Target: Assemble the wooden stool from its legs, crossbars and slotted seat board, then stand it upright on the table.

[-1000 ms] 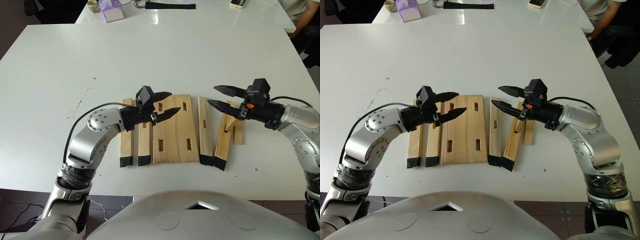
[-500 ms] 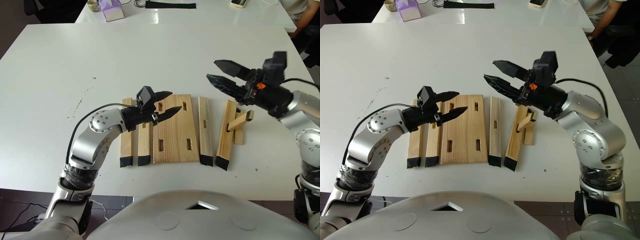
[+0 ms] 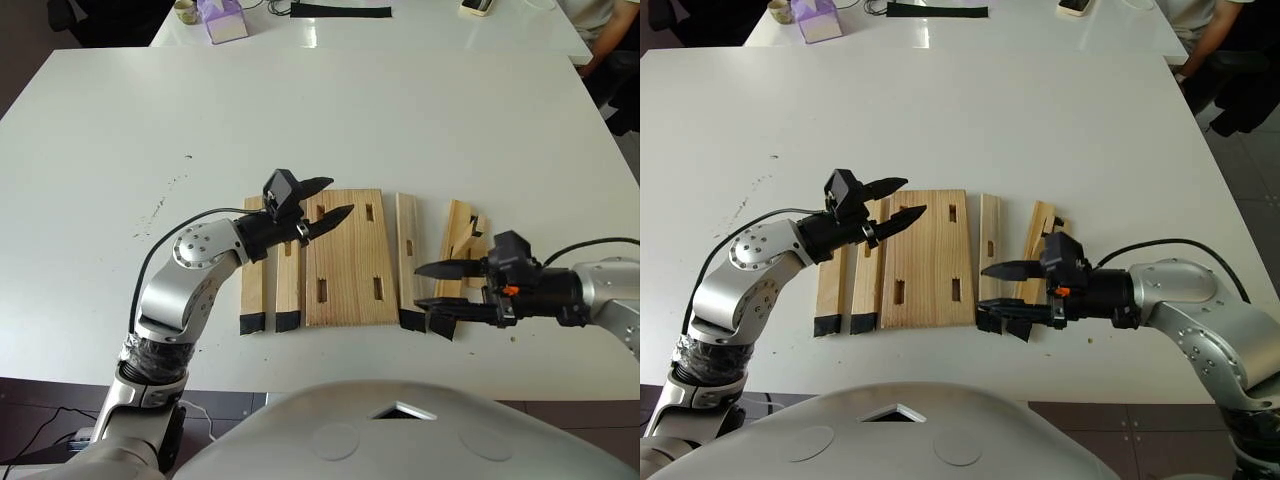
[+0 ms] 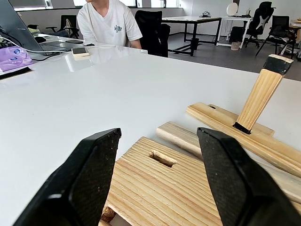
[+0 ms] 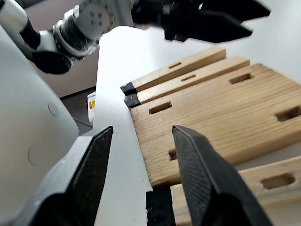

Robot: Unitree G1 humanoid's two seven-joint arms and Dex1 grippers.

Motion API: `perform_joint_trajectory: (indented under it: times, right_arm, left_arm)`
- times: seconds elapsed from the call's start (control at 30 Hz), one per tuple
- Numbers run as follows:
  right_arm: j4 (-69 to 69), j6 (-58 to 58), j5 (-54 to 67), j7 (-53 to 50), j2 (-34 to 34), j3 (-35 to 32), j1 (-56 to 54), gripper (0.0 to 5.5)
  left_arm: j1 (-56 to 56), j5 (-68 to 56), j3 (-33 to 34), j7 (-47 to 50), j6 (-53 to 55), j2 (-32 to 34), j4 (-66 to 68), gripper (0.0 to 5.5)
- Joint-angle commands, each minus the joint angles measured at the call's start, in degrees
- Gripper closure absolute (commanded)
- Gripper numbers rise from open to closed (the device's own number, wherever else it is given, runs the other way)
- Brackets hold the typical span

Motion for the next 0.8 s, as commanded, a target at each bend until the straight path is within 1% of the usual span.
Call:
perform_joint_trajectory:
  times: [0.03,0.27,0.8]
  right_arm:
    - [2.3,-5.5,-8.3,1.6,-0.6,4.1,3.0,3.15]
    - [5.6,-11.7,-16.3,3.4,-1.1,7.0,5.6,3.15]
    - [12.5,-18.2,-24.3,6.6,-2.6,7.6,6.2,3.15]
  left_arm:
    - [-0.5,0.5,0.2,-0.3,0.0,0.4,0.6,2.49]
    - [-0.2,0.6,0.2,-0.3,0.2,0.5,0.4,2.49]
    - [0.6,0.8,0.0,0.4,0.0,0.1,-0.1,2.49]
